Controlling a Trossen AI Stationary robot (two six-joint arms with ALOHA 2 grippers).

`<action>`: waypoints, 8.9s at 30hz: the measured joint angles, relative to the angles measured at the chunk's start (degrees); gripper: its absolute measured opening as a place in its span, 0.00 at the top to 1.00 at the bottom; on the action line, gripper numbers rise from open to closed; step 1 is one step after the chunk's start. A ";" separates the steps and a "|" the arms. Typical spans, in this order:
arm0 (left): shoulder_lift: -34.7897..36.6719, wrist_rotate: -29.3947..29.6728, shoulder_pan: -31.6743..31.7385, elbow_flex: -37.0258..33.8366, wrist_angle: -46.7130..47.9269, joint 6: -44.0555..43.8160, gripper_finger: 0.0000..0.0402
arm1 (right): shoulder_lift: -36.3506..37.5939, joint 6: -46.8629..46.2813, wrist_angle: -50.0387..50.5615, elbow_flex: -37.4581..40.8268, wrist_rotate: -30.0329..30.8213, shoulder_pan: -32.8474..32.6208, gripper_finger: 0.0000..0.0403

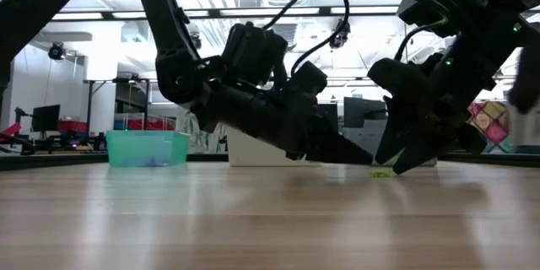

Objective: Sort Halloween decoration
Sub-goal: Put the green spider toy into the black bin, then return to Home Position

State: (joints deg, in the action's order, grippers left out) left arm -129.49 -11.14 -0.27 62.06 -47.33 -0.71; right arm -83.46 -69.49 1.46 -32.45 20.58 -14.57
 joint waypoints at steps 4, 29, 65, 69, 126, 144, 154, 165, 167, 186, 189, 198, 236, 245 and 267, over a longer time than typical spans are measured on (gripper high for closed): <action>0.02 2.44 -0.20 0.00 0.16 -0.02 0.91 | 0.00 0.02 -0.07 0.00 0.00 0.00 0.58; -2.72 6.65 -0.07 4.41 5.38 -1.12 0.91 | -0.02 0.39 -1.76 -0.04 0.02 0.00 0.58; 18.66 4.16 0.04 -10.40 2.71 9.45 0.91 | 2.21 60.54 -8.68 5.86 -10.92 6.06 0.76; 18.66 4.20 0.04 -10.40 2.07 8.97 0.91 | 1.44 59.86 -10.26 6.64 -11.82 6.49 0.82; 47.08 4.68 -2.17 -30.64 -14.33 -3.08 0.91 | -14.37 71.87 53.37 -36.27 -10.00 57.13 0.98; 47.72 4.73 -2.17 -31.00 -10.84 -5.12 0.91 | -13.35 71.65 53.27 -36.54 -10.48 57.09 0.73; 73.23 15.17 -2.49 -42.13 8.20 -5.69 0.91 | 3.68 74.02 46.18 -29.20 -17.98 52.65 0.74; 102.83 24.63 -2.53 -56.91 20.64 -6.31 0.91 | 30.95 80.63 22.18 -6.62 -25.58 38.44 0.81; 106.04 25.60 -2.54 -57.18 24.18 -6.32 0.91 | 34.95 79.56 19.75 -3.87 -25.59 36.03 0.82; 120.76 25.65 -2.54 -57.44 36.93 -4.50 0.91 | 53.80 77.43 4.97 6.74 -25.18 19.94 0.87; 121.92 25.65 -2.53 -57.92 38.13 -4.82 0.91 | 55.84 78.51 1.85 8.93 -25.51 18.38 0.87; 123.68 25.65 -2.54 -61.42 38.45 -6.64 0.91 | 65.60 79.76 -8.33 20.63 -25.54 15.89 0.87; 126.81 25.47 -2.54 -61.51 43.93 -4.07 0.91 | 80.41 73.68 -2.88 31.76 -16.20 16.09 0.87; 124.84 25.62 -2.54 -61.00 44.28 -4.11 0.91 | 79.01 67.52 -2.83 31.78 -16.09 16.09 0.87; 122.72 25.62 -2.54 -60.33 43.97 -4.12 0.91 | 79.01 57.60 -2.94 31.82 -16.06 16.09 0.87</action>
State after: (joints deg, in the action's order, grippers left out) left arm -6.76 14.48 -2.81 1.74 -3.35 -4.83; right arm -4.45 -11.90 -1.48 -0.62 4.51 1.52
